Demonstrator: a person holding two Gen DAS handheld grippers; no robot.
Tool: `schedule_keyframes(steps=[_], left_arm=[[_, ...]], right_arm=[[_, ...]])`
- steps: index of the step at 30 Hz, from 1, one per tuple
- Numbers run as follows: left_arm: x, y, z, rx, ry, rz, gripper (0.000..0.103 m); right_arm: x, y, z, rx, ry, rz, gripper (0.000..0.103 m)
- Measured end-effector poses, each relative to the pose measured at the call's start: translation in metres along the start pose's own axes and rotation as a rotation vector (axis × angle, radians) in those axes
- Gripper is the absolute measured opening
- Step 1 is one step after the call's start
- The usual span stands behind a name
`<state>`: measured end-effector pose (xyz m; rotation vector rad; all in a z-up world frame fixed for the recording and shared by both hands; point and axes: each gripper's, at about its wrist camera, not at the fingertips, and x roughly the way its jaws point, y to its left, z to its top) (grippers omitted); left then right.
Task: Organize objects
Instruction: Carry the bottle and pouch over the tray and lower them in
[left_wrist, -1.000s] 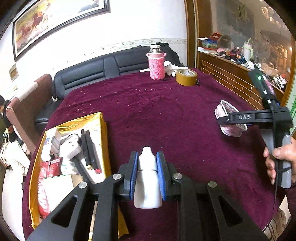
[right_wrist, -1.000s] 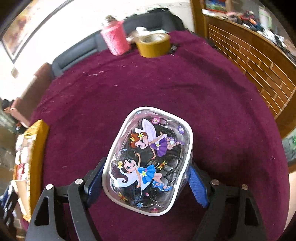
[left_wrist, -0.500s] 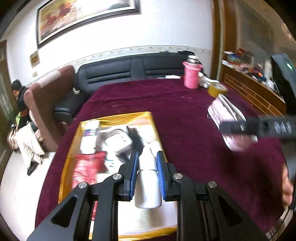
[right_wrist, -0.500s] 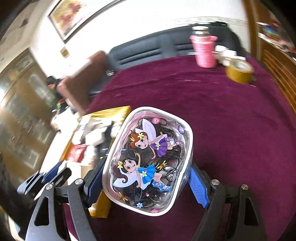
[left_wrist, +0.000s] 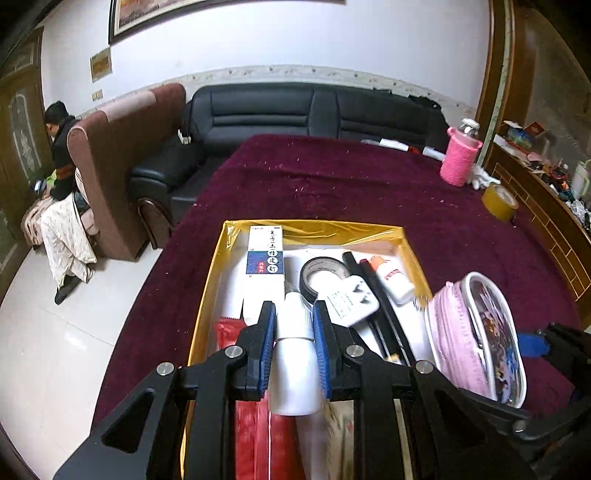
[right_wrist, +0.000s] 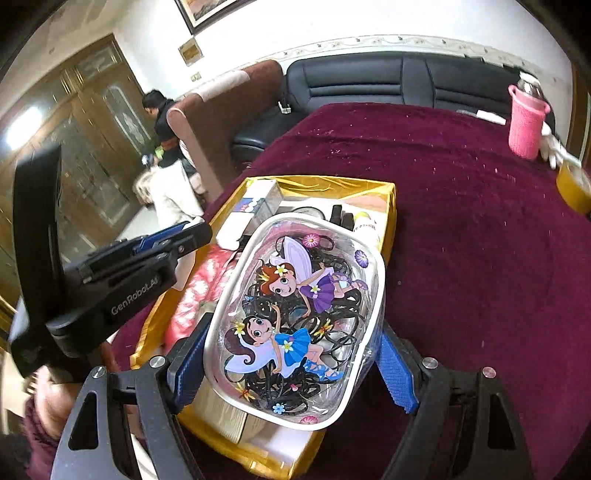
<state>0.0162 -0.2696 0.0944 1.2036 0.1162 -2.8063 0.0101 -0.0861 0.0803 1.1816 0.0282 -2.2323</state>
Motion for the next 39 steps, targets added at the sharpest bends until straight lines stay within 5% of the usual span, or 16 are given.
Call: schedule_keyframes(steps=[3, 18, 22, 26, 39], left_arm=[[0.016, 0.002, 0.004, -0.006, 0.018, 0.008, 0.020], [0.025, 0.011, 0.004, -0.049, -0.020, 0.035, 0.022], [0.011, 0.008, 0.005, -0.042, -0.065, 0.058, 0.055], [-0.007, 0.002, 0.004, -0.030, -0.120, 0.079, 0.074], [-0.064, -0.017, -0.006, -0.029, -0.225, 0.098, 0.089]], right_arm=[[0.024, -0.001, 0.010, -0.033, 0.009, -0.084, 0.086], [0.086, -0.004, 0.029, -0.055, 0.041, -0.040, 0.086], [0.088, 0.001, 0.026, -0.083, 0.048, -0.034, 0.087], [0.076, -0.001, 0.026, -0.075, 0.011, -0.045, 0.087], [0.003, -0.012, 0.011, -0.016, -0.148, -0.053, 0.093]])
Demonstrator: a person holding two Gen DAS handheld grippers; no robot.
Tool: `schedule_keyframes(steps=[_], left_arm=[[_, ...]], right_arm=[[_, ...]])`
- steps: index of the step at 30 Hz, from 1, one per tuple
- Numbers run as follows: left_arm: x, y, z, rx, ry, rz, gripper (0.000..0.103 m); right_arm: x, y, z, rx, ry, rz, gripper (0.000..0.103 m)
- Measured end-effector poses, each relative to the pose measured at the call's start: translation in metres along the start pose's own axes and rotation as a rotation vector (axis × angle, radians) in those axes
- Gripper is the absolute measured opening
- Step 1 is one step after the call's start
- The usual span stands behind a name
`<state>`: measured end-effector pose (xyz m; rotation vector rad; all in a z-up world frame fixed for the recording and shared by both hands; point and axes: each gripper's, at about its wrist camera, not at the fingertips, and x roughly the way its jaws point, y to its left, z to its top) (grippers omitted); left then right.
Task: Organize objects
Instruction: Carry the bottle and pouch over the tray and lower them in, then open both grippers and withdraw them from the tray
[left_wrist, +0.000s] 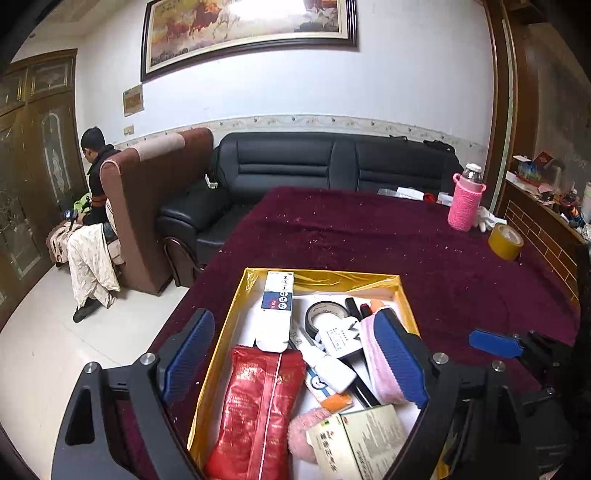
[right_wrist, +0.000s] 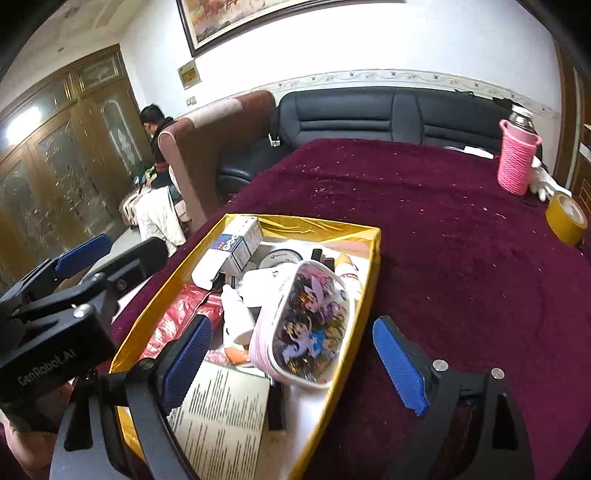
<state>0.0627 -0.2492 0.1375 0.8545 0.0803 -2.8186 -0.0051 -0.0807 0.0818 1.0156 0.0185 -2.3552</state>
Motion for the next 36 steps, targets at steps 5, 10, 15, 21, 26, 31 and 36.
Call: schedule_keyframes(steps=[5, 10, 15, 21, 26, 31, 36], left_arm=[[-0.025, -0.007, -0.003, 0.003, -0.040, 0.025, 0.095], [-0.048, -0.013, -0.005, -0.012, -0.082, 0.053, 0.103], [-0.075, -0.021, -0.011, -0.033, -0.140, 0.079, 0.103], [-0.103, -0.031, -0.021, -0.030, -0.198, 0.103, 0.103], [-0.120, -0.029, -0.030, -0.096, -0.222, 0.097, 0.103], [-0.126, -0.027, -0.041, -0.148, -0.193, 0.018, 0.103], [-0.117, -0.017, -0.055, -0.230, -0.097, -0.088, 0.103]], right_arm=[[-0.016, -0.010, -0.012, 0.025, -0.010, 0.000, 0.093], [-0.035, -0.017, -0.022, 0.046, -0.029, 0.002, 0.094], [-0.054, -0.019, -0.033, 0.043, -0.057, -0.001, 0.094], [-0.079, -0.010, -0.049, -0.007, -0.111, -0.028, 0.094], [-0.094, -0.002, -0.063, -0.040, -0.150, -0.043, 0.095], [-0.105, 0.001, -0.074, -0.045, -0.178, -0.044, 0.097], [-0.109, 0.003, -0.086, -0.052, -0.205, -0.099, 0.100]])
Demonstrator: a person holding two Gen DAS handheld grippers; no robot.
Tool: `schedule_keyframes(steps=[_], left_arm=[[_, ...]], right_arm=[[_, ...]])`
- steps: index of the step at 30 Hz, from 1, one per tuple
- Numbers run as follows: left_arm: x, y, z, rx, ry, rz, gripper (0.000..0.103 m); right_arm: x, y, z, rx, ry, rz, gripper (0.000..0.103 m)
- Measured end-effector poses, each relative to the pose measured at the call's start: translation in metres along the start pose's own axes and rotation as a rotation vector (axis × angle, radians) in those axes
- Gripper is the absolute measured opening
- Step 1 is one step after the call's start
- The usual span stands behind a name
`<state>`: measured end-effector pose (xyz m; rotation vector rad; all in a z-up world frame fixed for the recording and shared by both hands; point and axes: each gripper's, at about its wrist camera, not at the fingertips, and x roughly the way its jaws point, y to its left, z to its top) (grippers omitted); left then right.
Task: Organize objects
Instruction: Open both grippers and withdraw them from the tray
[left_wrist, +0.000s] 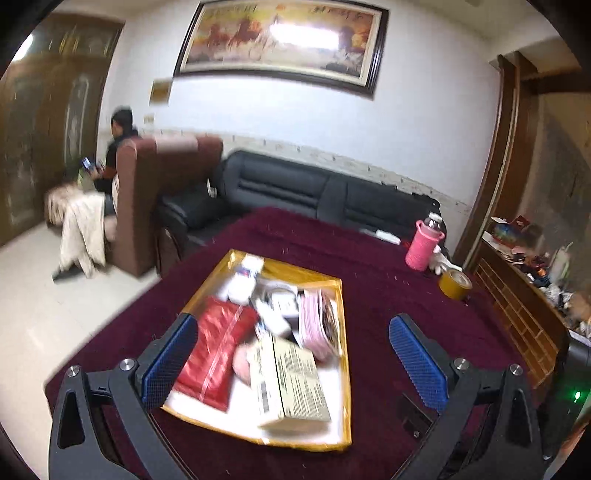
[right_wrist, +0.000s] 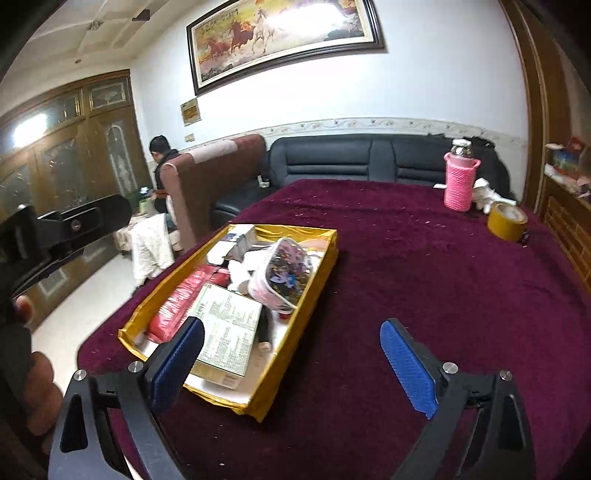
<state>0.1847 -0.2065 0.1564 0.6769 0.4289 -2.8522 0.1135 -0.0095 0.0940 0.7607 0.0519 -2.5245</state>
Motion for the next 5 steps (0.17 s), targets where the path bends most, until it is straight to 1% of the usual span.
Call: schedule_keyframes(steps=[2, 4, 5], left_arm=[[0.004, 0.004, -0.006, 0.004, 0.023, 0.024, 0.103], [0.009, 0.006, -0.012, 0.016, 0.038, 0.063, 0.103], [0.011, 0.008, -0.015, 0.022, 0.042, 0.094, 0.103]], right_arm=[[0.000, 0.005, -0.005, -0.032, -0.007, -0.032, 0.100], [0.000, 0.011, -0.008, -0.069, -0.012, -0.053, 0.101], [0.000, 0.014, -0.010, -0.086, -0.013, -0.062, 0.101]])
